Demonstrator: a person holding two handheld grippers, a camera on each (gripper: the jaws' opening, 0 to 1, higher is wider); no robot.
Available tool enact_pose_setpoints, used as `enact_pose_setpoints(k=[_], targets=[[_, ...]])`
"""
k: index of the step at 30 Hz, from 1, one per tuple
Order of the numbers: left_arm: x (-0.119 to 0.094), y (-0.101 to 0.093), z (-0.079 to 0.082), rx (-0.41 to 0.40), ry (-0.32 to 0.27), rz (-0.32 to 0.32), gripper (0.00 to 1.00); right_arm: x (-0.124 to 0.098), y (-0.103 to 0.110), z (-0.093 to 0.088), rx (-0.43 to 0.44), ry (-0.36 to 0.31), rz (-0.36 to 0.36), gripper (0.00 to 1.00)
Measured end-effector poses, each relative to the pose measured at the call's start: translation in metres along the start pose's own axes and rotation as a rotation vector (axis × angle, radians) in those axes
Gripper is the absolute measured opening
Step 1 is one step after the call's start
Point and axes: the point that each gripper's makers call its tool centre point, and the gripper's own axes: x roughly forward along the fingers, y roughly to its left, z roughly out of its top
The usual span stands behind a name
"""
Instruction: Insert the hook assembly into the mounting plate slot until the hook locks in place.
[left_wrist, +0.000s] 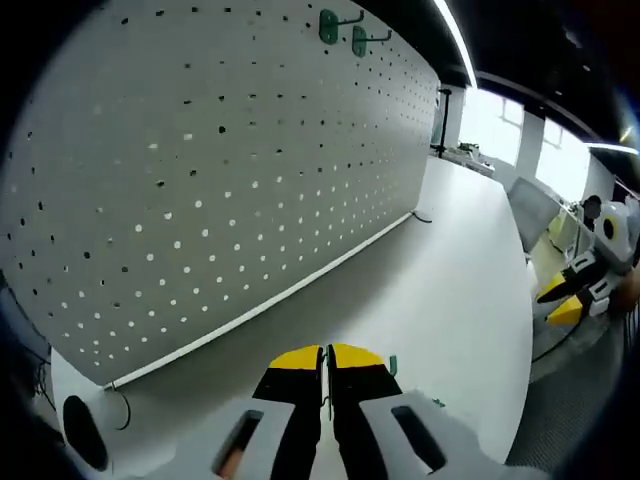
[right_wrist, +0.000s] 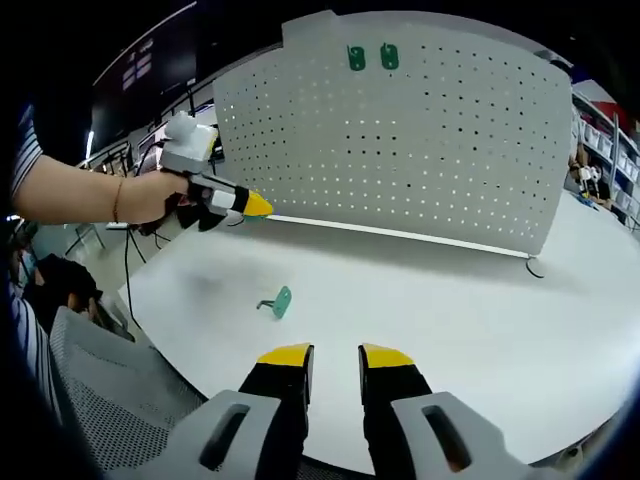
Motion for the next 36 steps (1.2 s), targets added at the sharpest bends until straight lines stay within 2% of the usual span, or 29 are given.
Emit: enact_pose_setpoints(k=[2,4,9,16,18,22,26,32,36], targets=[[-0.006,-0.006,0.006,-0.026,-0.029,-0.001,0.01,0.0,0.001,0.001,-0.001,-0.003,0.006,0.16],[-0.013,-0.01,0.019,-0.031,-0.107,0.008,0.01,0.0,0.002,0.001,0.0,-0.006,0.01,0.16],[-0.031,-0.019,0.023,-0.175,-0.18,0.027,0.01,-0.003,0.003,0.006,0.001,-0.028,0.013,0.16],[-0.051,-0.035,0.024,-0.221,-0.23,0.023,0.01,-0.007,0.011,0.012,-0.016,-0.049,0.039,0.16],[-0.057,-0.037,0.027,-0.256,-0.266,0.027,0.01,-0.008,0.013,0.019,-0.008,-0.065,0.048,0.16],[-0.065,-0.046,0.029,-0.288,-0.298,0.027,0.01,-0.007,0.026,0.032,-0.002,-0.088,0.084,0.16],[-0.07,-0.055,0.031,-0.352,-0.342,0.016,0.01,-0.009,0.046,0.057,0.008,-0.136,0.144,0.16],[-0.074,-0.072,0.032,-0.394,-0.381,-0.002,0.01,-0.007,0.069,0.085,0.035,-0.17,0.216,0.16],[-0.075,-0.08,0.032,-0.417,-0.391,-0.011,0.01,-0.005,0.075,0.094,0.033,-0.178,0.234,0.16]])
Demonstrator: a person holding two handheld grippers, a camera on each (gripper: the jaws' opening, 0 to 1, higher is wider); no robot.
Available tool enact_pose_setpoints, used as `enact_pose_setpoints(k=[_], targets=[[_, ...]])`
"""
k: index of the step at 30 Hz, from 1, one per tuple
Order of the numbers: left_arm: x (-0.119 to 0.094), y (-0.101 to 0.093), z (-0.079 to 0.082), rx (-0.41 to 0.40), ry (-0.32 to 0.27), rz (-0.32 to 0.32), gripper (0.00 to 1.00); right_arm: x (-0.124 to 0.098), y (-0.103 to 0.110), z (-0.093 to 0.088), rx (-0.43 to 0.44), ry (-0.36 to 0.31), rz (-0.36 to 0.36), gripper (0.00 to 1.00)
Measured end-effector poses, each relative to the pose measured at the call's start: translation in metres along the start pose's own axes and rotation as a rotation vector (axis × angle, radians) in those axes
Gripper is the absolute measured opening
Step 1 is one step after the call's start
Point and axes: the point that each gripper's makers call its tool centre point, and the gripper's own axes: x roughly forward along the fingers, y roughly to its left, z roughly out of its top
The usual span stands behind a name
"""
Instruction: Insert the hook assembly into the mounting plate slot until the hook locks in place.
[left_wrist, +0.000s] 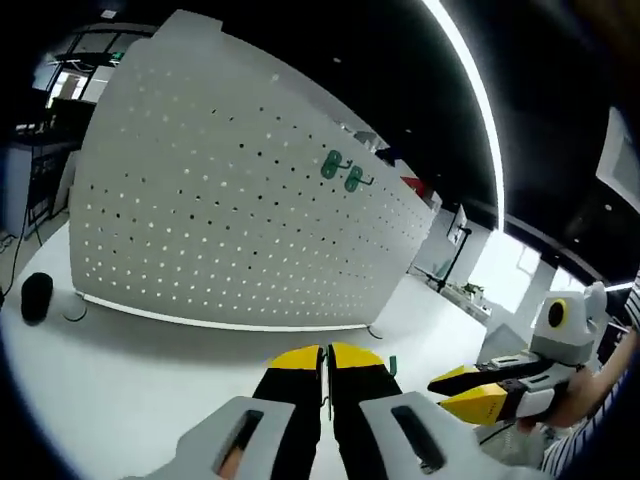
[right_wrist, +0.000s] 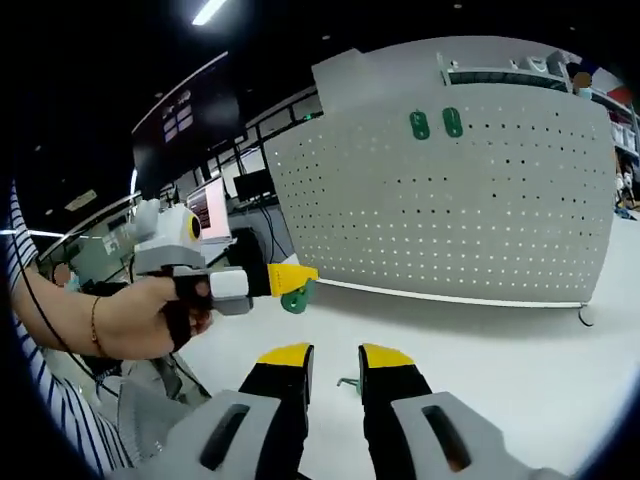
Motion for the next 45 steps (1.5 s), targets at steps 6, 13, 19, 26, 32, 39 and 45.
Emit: enact_pose_setpoints(k=[6,13,19,26,32,39,45], targets=[[-0.001,-0.011,-0.002,-0.032,-0.019,-0.019,0.01,0.011,0.003,0.008,0.028,0.004,0.021,0.16],[-0.001,-0.02,-0.004,-0.05,-0.029,-0.045,0.01,0.02,0.01,0.015,0.021,0.011,0.049,0.16],[-0.003,-0.023,-0.001,-0.061,-0.049,-0.061,0.01,0.026,0.019,0.016,0.002,0.019,0.076,0.16],[-0.006,-0.027,-0.001,-0.083,-0.061,-0.093,0.01,0.027,0.019,0.017,-0.003,0.019,0.077,0.16],[-0.006,-0.029,-0.004,-0.085,-0.058,-0.106,0.01,0.027,0.016,0.018,-0.005,0.017,0.071,0.15],[-0.009,-0.029,-0.001,-0.099,-0.068,-0.122,0.01,0.027,0.02,0.02,-0.005,0.011,0.092,0.14],[-0.011,-0.03,0.002,-0.101,-0.079,-0.137,0.01,0.026,0.03,0.022,-0.029,-0.003,0.145,0.05]])
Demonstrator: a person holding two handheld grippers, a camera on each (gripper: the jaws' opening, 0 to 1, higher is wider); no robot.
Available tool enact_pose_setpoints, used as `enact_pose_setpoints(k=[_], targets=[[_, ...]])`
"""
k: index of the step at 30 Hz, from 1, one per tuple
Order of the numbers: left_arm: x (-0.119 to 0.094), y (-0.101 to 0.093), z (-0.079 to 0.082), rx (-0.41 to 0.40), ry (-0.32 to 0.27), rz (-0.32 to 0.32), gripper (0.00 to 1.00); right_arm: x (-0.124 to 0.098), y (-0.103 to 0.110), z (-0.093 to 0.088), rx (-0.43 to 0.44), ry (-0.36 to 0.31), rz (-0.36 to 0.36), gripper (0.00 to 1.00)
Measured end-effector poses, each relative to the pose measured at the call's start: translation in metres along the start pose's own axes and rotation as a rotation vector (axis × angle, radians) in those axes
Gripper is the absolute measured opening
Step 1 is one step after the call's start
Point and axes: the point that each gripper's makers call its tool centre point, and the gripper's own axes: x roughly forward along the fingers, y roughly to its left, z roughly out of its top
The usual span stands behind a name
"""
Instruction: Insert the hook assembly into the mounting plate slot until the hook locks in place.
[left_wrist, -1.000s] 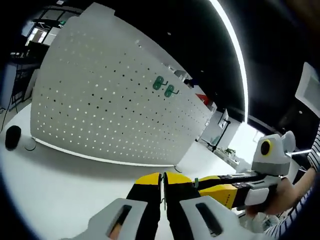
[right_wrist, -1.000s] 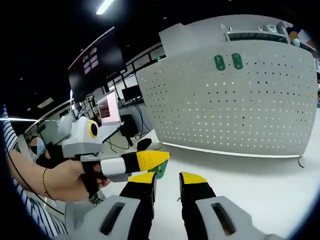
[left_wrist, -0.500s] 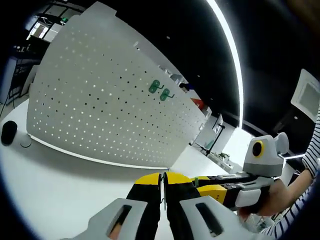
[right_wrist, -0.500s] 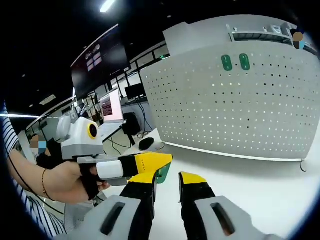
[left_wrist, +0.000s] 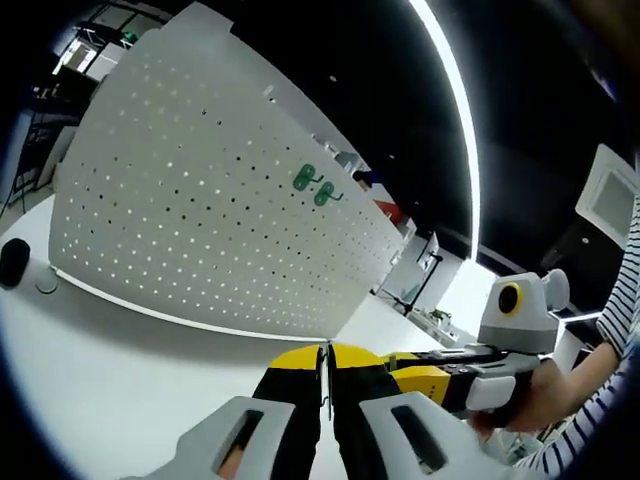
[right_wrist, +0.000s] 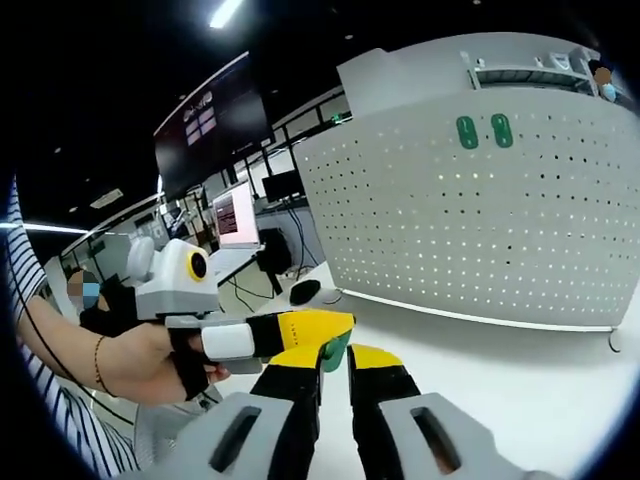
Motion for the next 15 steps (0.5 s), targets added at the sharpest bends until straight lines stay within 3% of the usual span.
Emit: enact_pose_setpoints(k=[5,9,13,15], targets=[[-0.0002,-0.0014,0.0027,-0.015,-0.015,-0.007,0.01,-0.0005,0.0031,0.0024,-0.012,-0.007,0.013,0.02],[0.0008,-0.0037,0.005,-0.02,-0.023,-0.018,0.01,-0.0019,0.0013,0.0053,0.031,-0.02,0.022,0.02],[0.0015,-0.0068,0.006,0.031,-0.024,-0.031,0.01,-0.0027,0.0033,0.0061,-0.063,-0.016,0.024,0.01],[0.0014,-0.0067,0.0067,0.025,-0.024,-0.039,0.01,-0.0032,0.0035,0.0067,-0.035,-0.023,0.031,0.01]])
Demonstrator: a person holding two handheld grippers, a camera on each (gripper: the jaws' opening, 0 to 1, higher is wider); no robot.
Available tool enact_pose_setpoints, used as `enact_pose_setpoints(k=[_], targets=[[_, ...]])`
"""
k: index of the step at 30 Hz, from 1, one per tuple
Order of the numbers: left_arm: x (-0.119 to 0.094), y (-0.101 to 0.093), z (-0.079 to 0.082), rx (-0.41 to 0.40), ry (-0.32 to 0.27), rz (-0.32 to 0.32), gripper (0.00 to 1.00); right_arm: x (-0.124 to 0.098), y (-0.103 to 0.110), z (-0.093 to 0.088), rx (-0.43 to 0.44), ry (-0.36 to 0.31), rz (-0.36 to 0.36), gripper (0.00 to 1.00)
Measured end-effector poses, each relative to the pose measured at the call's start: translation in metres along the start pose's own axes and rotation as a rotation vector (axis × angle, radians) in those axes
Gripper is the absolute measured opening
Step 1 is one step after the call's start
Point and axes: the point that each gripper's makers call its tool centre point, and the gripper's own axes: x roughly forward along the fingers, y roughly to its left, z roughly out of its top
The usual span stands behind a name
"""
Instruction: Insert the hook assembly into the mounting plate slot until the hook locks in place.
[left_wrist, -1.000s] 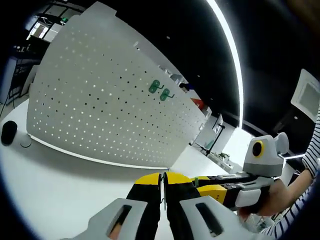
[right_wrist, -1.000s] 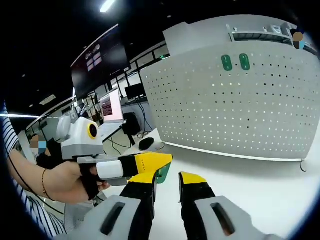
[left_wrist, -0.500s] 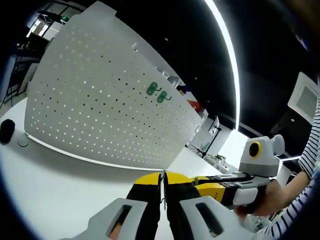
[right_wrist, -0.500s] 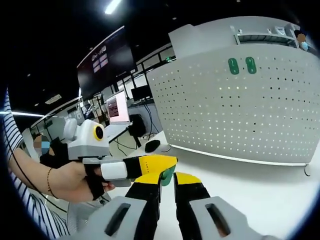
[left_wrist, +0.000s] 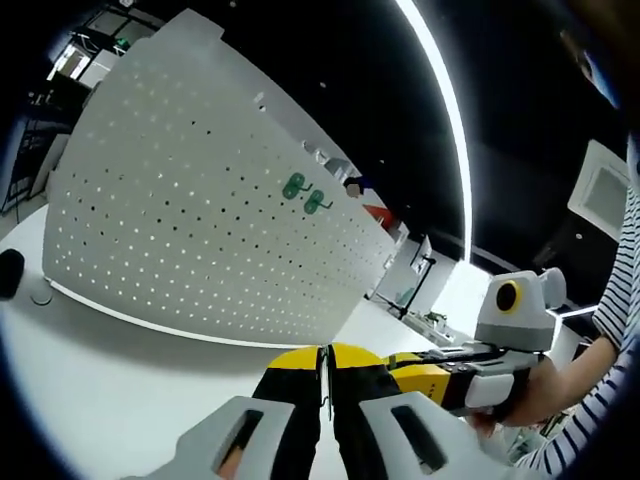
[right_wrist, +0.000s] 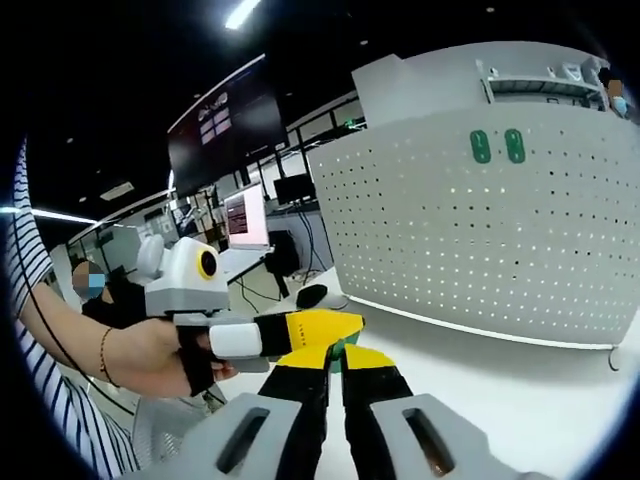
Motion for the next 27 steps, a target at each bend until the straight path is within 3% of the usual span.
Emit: enact_pose_setpoints(k=[14,21,27], targets=[[-0.005,0.005,-0.001,0.01,0.011,0.017,0.05,0.004,0.001,-0.005,-0.003,0.027,-0.008,0.0],[-0.011,0.01,0.009,-0.009,-0.015,0.026,0.15,0.002,0.0,-0.002,-0.032,0.003,-0.014,0.0],[-0.017,0.018,0.011,0.009,-0.005,0.055,0.36,-0.001,-0.007,0.005,-0.075,-0.026,-0.046,0.0]])
